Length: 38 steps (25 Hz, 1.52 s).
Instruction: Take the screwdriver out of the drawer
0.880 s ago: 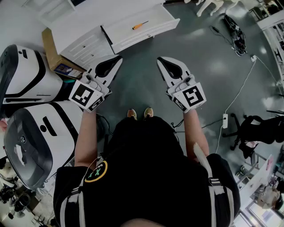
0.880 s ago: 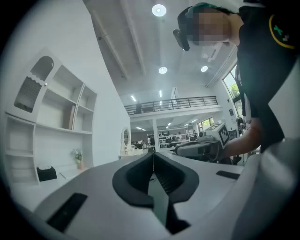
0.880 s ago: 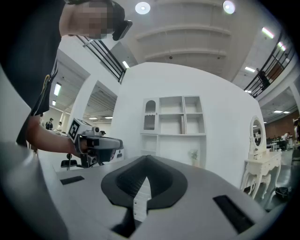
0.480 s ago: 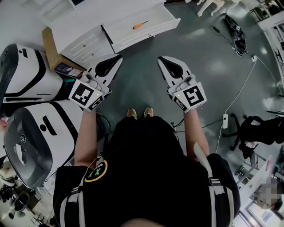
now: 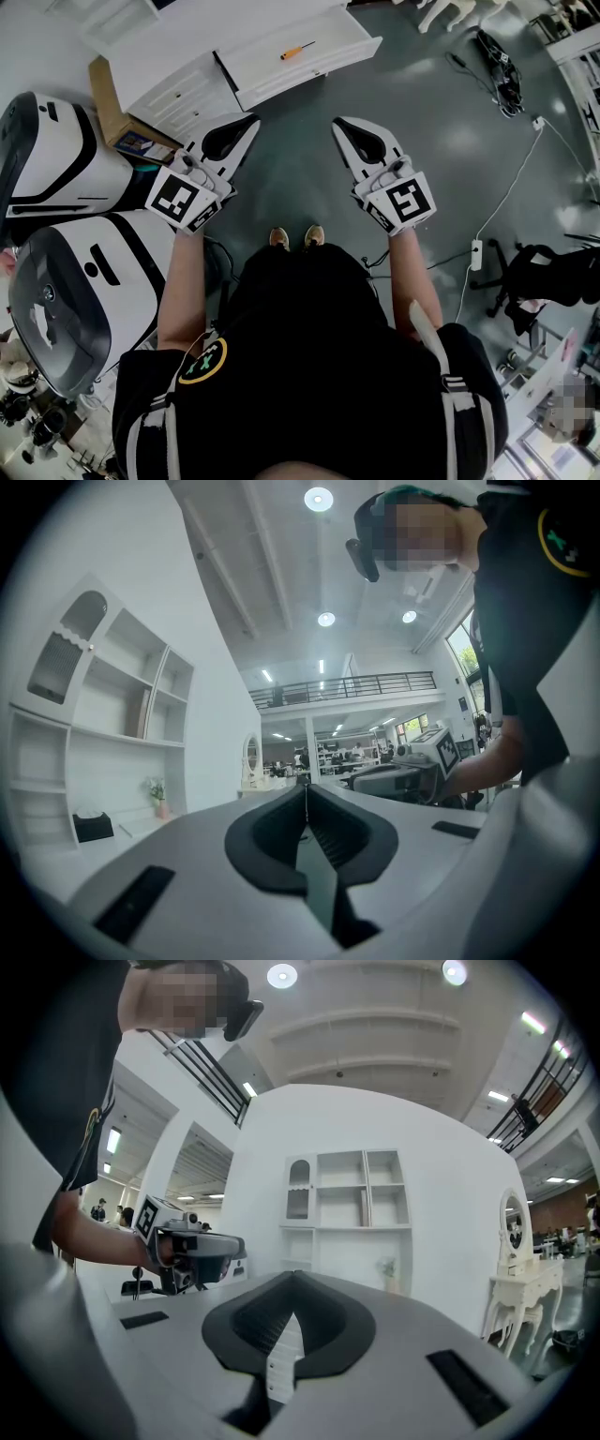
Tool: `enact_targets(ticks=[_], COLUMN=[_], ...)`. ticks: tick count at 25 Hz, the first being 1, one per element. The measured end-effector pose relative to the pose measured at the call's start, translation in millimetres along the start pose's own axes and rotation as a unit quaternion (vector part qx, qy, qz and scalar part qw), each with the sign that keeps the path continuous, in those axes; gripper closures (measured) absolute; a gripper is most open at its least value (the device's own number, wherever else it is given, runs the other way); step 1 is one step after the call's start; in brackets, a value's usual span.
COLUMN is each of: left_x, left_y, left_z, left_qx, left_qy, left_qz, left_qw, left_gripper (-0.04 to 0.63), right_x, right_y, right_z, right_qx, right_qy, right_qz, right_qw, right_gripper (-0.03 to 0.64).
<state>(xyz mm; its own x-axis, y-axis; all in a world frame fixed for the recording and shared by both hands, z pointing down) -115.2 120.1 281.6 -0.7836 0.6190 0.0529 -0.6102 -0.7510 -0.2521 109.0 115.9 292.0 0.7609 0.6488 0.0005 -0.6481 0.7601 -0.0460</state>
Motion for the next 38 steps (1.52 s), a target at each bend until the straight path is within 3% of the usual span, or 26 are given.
enact_targets(ticks=[11,21,38], left_x=[-1,0,-3], left_y=[4,7,11], left_z=[5,4,6], left_qx=[0.002,0.002,0.004], left_qy=[0.001,-0.001,-0.003], left_qz=[0.0,0.002,0.004], left_qw=[1.0,1.0,1.0], left_gripper=[0.574,0.574,0.574], right_x=[-4,-9,-14], right_y=[-3,1,6], right_z=[3,3,3], right_qx=[-0.004,-0.005,-0.003], right_qy=[-0.003,-0.001,-0.007], right_qz=[0.003,-0.006,-0.028], right_qw=[1.0,1.0,1.0], right_gripper=[0.595,0.544,0.359])
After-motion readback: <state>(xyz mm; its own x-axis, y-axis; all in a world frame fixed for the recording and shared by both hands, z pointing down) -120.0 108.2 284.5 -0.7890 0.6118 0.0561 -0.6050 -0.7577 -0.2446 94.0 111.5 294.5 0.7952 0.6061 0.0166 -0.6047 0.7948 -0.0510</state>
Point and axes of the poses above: the fingertips, and each gripper's own axes: x backward along the fingers, y to its left, z out of its underside, the point moved 7 cm from there along x, backward along the fingers, and after that the axes turned 8 degrees about -x, right-handed, at the moved point
